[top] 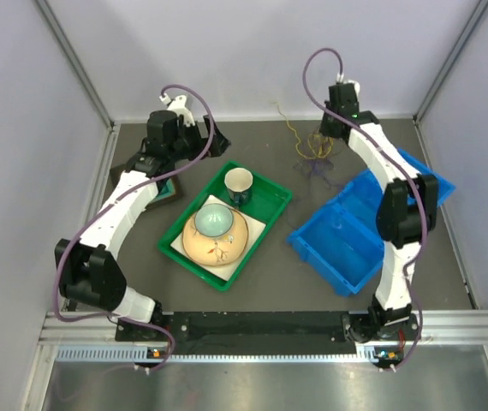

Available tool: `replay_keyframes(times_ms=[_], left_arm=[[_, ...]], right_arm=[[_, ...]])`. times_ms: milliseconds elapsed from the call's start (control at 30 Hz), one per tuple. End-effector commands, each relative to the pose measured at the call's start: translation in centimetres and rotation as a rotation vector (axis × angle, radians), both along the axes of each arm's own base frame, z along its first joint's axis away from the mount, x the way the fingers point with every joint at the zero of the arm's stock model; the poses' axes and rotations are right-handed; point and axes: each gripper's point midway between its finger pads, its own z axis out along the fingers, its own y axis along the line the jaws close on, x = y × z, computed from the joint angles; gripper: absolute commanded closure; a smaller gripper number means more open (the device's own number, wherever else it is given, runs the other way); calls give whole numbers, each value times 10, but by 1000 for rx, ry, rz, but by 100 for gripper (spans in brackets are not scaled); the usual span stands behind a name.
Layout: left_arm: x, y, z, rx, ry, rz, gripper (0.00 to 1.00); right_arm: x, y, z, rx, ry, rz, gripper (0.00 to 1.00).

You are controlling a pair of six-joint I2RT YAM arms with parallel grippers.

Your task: Untangle the cables

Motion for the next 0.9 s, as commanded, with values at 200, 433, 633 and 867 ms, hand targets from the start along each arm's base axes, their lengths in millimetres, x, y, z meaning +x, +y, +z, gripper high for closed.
replay_keyframes(times_ms=[200, 433, 633, 867], left_arm=[[37, -30, 21, -106, -35, -77, 1], [50, -18, 43, -97, -87, -32, 1], [51, -23, 28, -111, -34, -52, 1], [48, -23, 6, -90, 17, -59, 1]], right_arm=[[-62, 69, 325, 318, -670, 275, 100], [-56, 78, 326, 397, -681, 277, 100], [3, 79, 219, 442, -411, 225, 85], [15, 53, 156, 265, -215, 147, 15]])
